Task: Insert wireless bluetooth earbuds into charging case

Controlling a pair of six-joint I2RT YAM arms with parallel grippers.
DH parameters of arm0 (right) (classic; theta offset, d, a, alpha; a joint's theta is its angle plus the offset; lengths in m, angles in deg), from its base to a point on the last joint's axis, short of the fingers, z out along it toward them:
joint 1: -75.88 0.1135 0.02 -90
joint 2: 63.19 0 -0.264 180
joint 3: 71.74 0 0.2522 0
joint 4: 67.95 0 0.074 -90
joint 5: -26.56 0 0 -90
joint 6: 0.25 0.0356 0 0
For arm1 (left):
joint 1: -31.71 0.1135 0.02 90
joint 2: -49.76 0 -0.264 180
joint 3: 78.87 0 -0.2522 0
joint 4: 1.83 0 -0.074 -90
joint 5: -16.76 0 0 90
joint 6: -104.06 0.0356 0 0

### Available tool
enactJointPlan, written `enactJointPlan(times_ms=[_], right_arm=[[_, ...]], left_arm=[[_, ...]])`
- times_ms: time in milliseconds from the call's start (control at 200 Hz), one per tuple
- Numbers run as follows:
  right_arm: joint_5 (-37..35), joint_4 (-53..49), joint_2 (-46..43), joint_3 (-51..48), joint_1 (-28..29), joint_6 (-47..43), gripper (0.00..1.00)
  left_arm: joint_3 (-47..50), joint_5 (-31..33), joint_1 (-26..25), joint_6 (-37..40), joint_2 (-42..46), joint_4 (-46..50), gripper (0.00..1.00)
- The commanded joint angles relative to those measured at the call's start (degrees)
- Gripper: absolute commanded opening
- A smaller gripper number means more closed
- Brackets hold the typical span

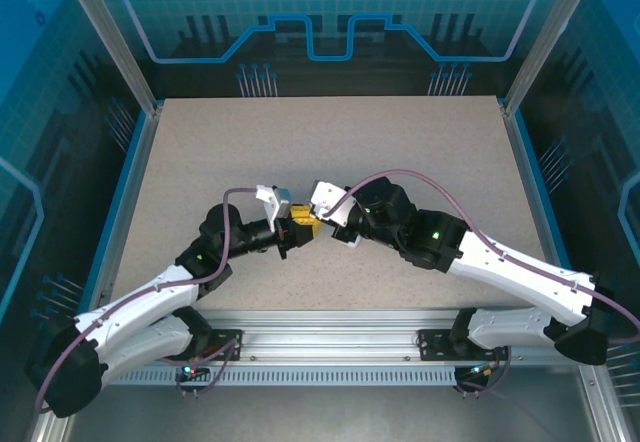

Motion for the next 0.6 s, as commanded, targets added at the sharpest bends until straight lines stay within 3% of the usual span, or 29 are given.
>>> enactJointPlan(times_ms=[0,335,595], right_arm=[[-0.45,-1.06,-0.16,1.26,1.14,-0.64,0.20],[4.50,-3.57,-1.06,0.47,1.12,0.21,0.21],[6.08,-3.32,-1.69,0.60,0.40,1.77,0.29]], left_arm=[[-2.06,-0.75,-0.53,2.26,0.54,-1.42,0.00],[-1.89,-0.11,-0.50,2.43,0.67,-1.41,0.00],[-1.63,-0.11,-0.45,2.39,1.02,-1.34,0.00]])
